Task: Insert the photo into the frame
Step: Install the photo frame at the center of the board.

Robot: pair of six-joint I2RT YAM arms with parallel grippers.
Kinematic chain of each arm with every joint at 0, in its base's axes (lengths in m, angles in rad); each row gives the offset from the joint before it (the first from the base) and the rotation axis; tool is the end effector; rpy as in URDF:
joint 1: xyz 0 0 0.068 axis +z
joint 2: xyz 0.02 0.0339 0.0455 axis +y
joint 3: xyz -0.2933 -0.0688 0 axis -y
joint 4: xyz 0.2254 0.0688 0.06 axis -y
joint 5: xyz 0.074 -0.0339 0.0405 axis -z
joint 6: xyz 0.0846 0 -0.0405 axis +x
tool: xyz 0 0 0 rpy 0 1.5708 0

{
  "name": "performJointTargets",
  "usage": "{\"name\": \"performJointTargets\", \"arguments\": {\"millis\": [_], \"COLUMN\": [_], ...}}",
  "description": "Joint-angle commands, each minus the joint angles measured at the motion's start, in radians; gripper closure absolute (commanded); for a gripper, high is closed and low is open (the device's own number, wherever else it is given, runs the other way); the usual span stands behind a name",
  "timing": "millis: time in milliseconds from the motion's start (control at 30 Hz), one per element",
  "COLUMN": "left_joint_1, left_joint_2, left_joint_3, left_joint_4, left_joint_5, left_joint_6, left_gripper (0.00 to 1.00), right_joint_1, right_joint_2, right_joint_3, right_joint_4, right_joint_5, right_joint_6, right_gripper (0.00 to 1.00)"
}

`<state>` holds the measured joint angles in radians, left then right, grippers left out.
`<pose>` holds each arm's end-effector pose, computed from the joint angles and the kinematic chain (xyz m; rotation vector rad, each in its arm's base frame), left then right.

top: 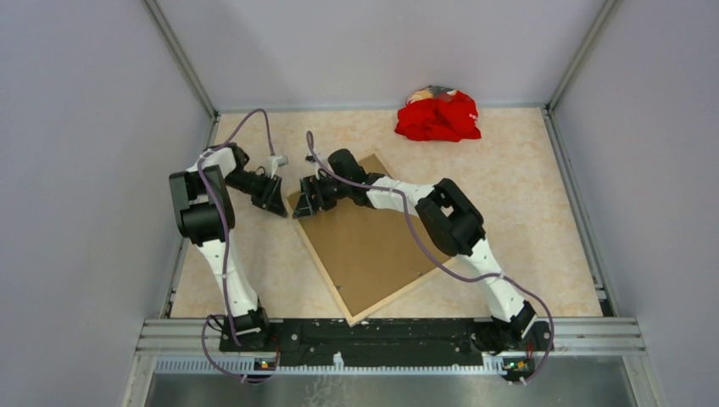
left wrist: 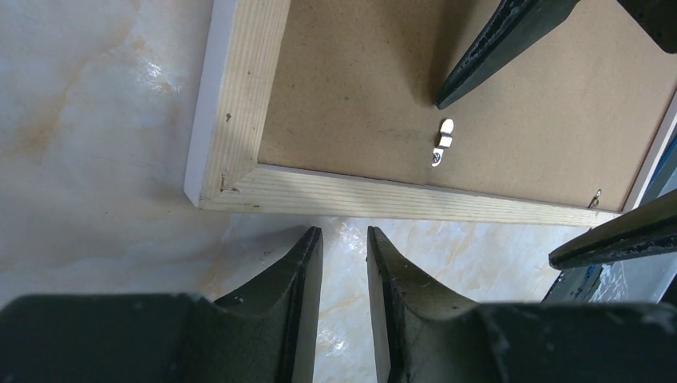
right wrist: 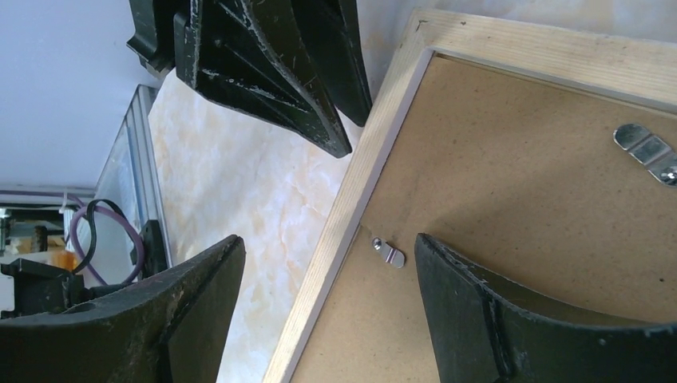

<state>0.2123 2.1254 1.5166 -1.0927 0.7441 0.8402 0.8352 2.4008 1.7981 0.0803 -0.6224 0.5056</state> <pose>0.3795 0.0232 0.1481 0.7687 2.5908 -1.0004 0.3525 0.4630 0.1619 -0.7969 2.1921 1.4016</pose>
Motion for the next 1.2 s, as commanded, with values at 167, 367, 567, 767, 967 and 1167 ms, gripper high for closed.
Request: {"name": "performJointTargets", "arguments": {"millis": [167, 367, 567, 767, 967, 1167], "left_joint_1": [0.000, 0.001, 0.004, 0.004, 0.005, 0.006], "left_joint_2": [-0.010, -0.008, -0.006, -0.004, 0.000, 0.003], "left_joint_3": [-0.011, -0.011, -0.011, -0.008, 0.000, 0.006], "left_joint_4": [0.009, 0.007, 0.008, 0.006, 0.000, -0.004], "left_joint_5": [0.002, 0.000, -0.003, -0.005, -0.004, -0.003], "left_joint_6": [0.020, 0.021, 0.021, 0.023, 0.028, 0.028], "left_gripper": [0.66, 0.66, 0.66, 0.66, 0.66, 0.66], "right_joint_1": [0.016, 0.018, 0.018, 0.024, 0.024, 0.024], "right_joint_2": [0.009, 0.000, -0.005, -0.012, -0.020, -0.022], "right_joint_3": [0.033, 0.013, 0.001, 0.005, 0.034, 0.041], "right_joint_4": [-0.004, -0.007, -0.007, -0.016, -0.067, -0.108], "right_joint_5": [-0.038, -0.052, -0.065, -0.081, -0.092, -0.117], "right_joint_6": [-0.028, -0.035, -0.036, -0.044, -0.071, -0.081], "right_gripper": [0.24, 0.25, 0.26, 0.27, 0.27, 0.27]}}
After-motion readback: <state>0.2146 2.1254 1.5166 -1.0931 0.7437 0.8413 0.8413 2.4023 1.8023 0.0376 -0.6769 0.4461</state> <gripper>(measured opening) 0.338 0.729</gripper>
